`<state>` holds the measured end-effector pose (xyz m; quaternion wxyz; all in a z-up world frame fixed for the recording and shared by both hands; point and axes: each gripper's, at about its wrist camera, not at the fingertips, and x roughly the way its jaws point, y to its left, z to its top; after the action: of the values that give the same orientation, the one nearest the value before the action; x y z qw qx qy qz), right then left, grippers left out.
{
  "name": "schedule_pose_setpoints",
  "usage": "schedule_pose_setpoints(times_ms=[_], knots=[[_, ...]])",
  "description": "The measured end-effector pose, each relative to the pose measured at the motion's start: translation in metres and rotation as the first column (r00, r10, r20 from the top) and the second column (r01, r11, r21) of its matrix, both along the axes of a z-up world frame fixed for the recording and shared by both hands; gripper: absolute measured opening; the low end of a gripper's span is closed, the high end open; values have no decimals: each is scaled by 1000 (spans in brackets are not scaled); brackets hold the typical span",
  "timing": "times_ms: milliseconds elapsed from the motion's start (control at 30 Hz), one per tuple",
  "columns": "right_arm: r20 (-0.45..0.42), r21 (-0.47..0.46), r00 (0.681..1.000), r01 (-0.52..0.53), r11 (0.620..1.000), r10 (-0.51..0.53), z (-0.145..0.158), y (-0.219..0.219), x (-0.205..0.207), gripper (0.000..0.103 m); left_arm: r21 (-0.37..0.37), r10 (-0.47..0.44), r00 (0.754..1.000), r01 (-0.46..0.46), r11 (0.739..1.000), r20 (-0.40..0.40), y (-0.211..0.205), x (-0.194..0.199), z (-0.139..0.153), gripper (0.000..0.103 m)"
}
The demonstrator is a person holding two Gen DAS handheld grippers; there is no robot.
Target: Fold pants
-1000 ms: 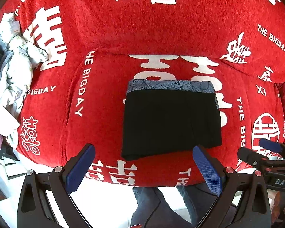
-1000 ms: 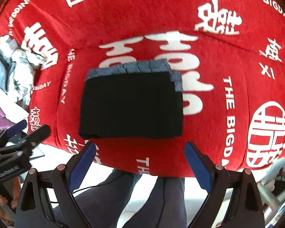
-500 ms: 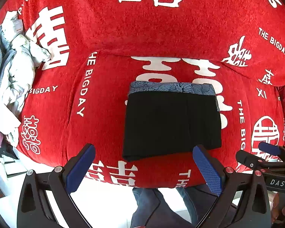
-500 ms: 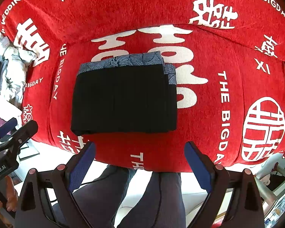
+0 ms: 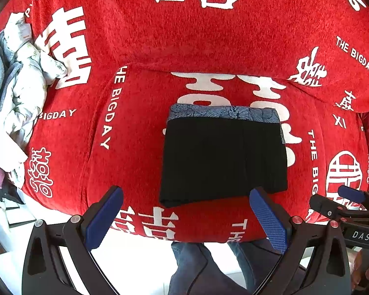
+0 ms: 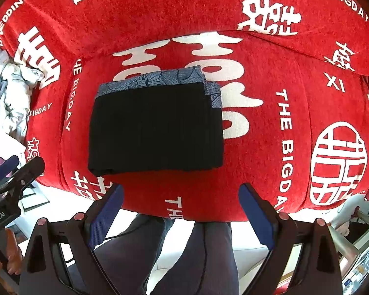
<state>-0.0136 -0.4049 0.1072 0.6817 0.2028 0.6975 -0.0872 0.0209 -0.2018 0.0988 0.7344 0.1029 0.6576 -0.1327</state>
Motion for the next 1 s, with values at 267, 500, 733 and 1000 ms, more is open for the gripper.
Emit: schedule_pose_setpoints(times_ms=[267,500,733,1000], knots=[[0,-4,1000,2,1000,-2,1,-2,-1,95,-2,-2,1000,2,1000,0,-1,-1,0,103],[5,-11,1000,-6,1000,6,2,-2,0,95,10,-2,1000,2,1000,3,-3,-3,0,103],[27,-35,999,-16,999,17,8,0,4,95,0,11,1000,-11,1000,11,0,-3,2,103],[41,-64,999,-21,998,24,11,0,3,95,5,-2,1000,2,1000,6,-4,-6,2,103]])
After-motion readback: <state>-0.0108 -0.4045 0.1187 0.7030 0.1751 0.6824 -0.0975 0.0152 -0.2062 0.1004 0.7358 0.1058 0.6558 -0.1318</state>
